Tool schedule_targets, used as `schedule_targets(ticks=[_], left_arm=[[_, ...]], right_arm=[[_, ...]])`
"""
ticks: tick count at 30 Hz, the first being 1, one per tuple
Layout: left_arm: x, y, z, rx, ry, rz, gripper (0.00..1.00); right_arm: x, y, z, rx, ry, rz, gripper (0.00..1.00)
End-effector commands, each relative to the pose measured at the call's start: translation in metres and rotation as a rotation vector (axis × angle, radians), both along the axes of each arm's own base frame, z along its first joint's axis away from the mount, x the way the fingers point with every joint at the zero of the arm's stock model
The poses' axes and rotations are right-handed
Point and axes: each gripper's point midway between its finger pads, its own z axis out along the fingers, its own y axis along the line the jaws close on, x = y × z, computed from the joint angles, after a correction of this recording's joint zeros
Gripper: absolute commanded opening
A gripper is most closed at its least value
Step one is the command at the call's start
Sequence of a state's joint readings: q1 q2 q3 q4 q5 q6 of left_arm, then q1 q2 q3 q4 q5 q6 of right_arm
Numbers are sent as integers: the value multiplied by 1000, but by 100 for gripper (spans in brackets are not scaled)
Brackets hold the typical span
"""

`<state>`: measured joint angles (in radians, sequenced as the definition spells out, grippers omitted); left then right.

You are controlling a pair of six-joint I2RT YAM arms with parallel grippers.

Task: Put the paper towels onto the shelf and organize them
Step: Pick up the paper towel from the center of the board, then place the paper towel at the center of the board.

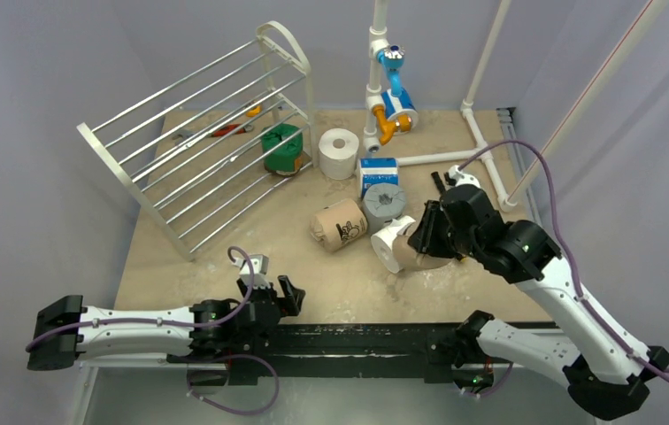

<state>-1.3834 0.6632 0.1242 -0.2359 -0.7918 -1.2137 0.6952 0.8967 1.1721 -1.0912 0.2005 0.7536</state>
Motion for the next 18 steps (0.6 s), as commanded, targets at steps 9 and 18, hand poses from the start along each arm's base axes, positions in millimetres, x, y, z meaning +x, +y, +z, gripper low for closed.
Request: schedule_targets(ticks=[9, 18], left_arm=[[0, 21, -2, 23, 41, 98, 84], [-4, 32, -16, 13, 77, 128, 84]], right_arm=[[-8, 153, 9, -72, -100, 410, 24], [-12, 192, -62, -175, -49, 479, 24]])
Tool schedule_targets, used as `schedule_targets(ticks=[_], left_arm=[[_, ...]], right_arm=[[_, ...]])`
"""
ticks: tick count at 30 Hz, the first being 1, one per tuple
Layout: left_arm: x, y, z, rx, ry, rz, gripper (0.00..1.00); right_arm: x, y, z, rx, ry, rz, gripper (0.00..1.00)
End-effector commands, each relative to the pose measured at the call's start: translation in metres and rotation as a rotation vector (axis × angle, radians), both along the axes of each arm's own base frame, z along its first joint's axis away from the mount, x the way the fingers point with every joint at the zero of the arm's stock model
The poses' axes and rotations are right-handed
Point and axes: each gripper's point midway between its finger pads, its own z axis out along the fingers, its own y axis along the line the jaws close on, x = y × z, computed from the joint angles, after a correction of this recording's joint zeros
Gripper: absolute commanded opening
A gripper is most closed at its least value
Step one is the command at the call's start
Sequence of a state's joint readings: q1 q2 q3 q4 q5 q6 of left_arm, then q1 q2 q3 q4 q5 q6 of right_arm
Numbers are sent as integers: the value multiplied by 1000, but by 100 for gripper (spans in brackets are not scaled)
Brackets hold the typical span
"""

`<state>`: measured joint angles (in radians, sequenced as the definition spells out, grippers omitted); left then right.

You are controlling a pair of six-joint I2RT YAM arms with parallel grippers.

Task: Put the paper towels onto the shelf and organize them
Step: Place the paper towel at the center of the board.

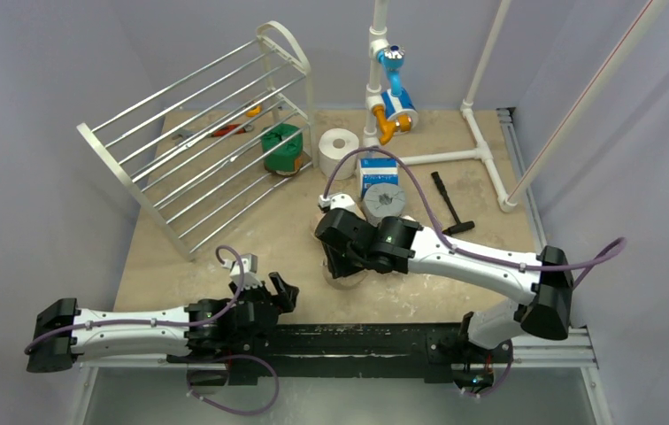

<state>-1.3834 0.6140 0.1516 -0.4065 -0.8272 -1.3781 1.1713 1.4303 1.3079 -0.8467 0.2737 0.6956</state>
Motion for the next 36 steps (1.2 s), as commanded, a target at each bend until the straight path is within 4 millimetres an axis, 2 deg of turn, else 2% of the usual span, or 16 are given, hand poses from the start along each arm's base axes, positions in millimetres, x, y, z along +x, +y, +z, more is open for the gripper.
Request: schedule_targets(ticks=[1, 5, 15, 19, 24, 30, 36], left_arm=[[-5, 16, -17, 48, 33, 17, 84], [-5, 16, -17, 46, 32, 18, 84], [-5, 17, -21, 48, 40, 25, 84], [-6, 19, -24, 47, 46, 32, 84], [-5, 19, -24, 46, 44, 33, 84], [-6, 18, -25, 44, 46, 32, 84], [-6, 18, -25, 47, 46, 31, 84]], right_arm=[[7, 23, -9, 24, -61, 17, 24], [7, 31, -24, -3, -60, 25, 25], [8, 32, -57, -80, -45, 32, 28], [8, 32, -62, -99, -37, 39, 34], [7, 32, -64, -103, -33, 52, 44], [6, 33, -59, -89, -34, 58, 64], [6, 36, -32, -25, -51, 57, 80]])
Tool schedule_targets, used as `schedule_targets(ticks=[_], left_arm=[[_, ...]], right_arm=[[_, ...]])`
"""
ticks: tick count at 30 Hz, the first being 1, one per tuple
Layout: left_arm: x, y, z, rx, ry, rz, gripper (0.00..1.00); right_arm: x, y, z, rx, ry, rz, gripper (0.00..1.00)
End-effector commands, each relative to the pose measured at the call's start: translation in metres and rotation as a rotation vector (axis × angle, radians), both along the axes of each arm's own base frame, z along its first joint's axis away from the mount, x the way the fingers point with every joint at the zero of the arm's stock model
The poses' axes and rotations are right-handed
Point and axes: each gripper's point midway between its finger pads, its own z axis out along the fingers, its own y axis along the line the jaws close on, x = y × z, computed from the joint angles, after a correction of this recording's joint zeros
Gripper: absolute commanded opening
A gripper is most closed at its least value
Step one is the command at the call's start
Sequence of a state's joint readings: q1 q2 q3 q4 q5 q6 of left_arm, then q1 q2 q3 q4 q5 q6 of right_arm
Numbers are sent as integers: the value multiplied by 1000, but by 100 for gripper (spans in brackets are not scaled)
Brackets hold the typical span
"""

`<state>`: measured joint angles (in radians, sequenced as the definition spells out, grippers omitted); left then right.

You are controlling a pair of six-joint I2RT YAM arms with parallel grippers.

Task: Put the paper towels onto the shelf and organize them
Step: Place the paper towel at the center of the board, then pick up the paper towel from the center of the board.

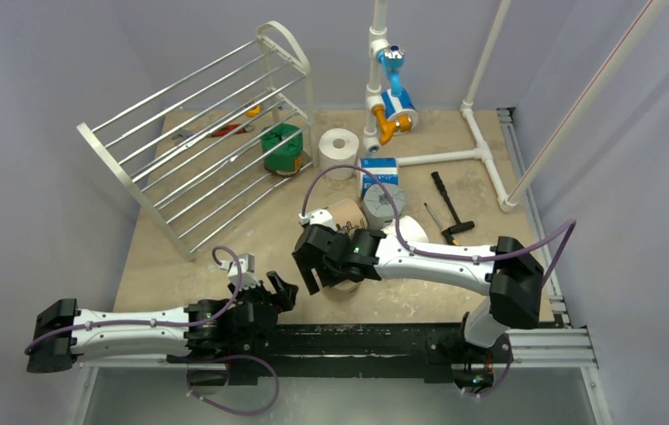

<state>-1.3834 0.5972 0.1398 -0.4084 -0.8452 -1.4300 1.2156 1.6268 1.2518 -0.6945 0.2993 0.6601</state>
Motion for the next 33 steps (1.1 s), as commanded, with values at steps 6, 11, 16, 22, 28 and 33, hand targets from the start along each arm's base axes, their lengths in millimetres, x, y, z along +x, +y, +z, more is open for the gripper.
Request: schedule_targets(ticks=[6, 11, 16, 22, 28, 33], left_arm=[[-8, 17, -26, 90, 49, -9, 84], [-8, 17, -28, 88, 51, -6, 84], [-9, 17, -30, 94, 56, -5, 84], [-9, 17, -32, 101, 60, 0, 84], [-9, 19, -35, 91, 62, 4, 84], [-9, 21, -38, 84, 65, 10, 84]], right_arm=[[3, 3, 80, 185, -84, -4, 91], [5, -9, 114, 269, -129, -49, 95], [22, -41, 128, 373, -249, -234, 99], [31, -60, 116, 585, -206, -282, 95], [37, -64, 93, 591, -197, -315, 85], [40, -57, 73, 527, -176, -307, 77]])
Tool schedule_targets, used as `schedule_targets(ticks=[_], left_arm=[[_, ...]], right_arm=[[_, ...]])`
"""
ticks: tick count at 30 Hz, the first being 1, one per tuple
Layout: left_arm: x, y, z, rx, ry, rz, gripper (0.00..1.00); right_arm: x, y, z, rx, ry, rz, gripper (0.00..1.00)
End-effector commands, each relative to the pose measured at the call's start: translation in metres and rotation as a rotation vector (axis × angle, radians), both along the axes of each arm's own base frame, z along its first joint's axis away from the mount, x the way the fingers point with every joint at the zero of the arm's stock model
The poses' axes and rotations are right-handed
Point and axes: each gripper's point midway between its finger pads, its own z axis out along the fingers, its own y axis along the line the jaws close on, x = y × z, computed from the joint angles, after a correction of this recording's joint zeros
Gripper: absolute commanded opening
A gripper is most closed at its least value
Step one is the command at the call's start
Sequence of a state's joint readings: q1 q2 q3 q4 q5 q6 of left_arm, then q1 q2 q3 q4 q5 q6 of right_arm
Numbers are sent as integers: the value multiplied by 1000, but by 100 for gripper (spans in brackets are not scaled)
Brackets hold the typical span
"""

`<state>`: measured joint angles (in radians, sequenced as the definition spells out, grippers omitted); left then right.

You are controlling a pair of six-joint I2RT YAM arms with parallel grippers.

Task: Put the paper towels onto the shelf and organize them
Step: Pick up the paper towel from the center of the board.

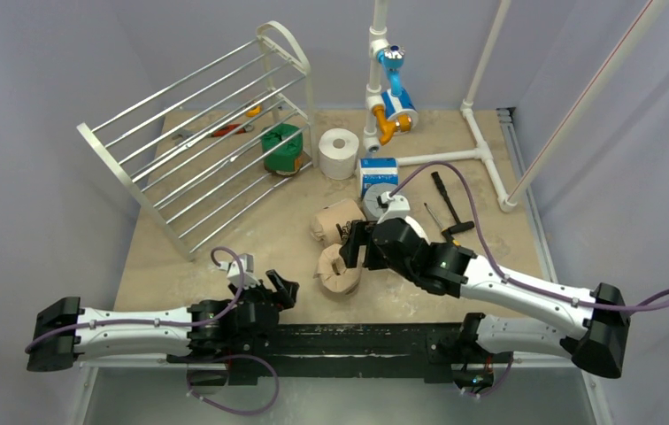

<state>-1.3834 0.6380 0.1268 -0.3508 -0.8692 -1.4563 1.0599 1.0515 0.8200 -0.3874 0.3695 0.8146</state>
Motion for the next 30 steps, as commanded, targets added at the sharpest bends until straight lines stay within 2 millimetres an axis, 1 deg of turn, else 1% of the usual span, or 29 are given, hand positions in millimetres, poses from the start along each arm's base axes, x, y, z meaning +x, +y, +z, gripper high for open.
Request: schedule_targets(ticks=[1, 5, 9, 14, 20, 24, 30], left_arm=[[-13, 24, -37, 103, 77, -17, 84], [-13, 25, -38, 95, 76, -13, 85], [-13, 25, -38, 94, 75, -14, 85], [-13, 25, -39, 103, 78, -15, 85], [-13, 26, -39, 111, 76, -17, 85], [-14, 26, -39, 121, 81, -17, 85], [-14, 26, -39, 127, 84, -13, 85]], right_arm=[[7, 16, 3, 38, -9, 4, 76], [11, 15, -9, -25, 8, -7, 73], [10, 17, -19, -48, 26, 4, 70], [6, 18, -22, -45, 36, 27, 68], [-2, 14, -25, -39, 50, 51, 66], [-9, 11, -35, -52, 76, 67, 64], [-11, 12, -43, -55, 91, 78, 60]])
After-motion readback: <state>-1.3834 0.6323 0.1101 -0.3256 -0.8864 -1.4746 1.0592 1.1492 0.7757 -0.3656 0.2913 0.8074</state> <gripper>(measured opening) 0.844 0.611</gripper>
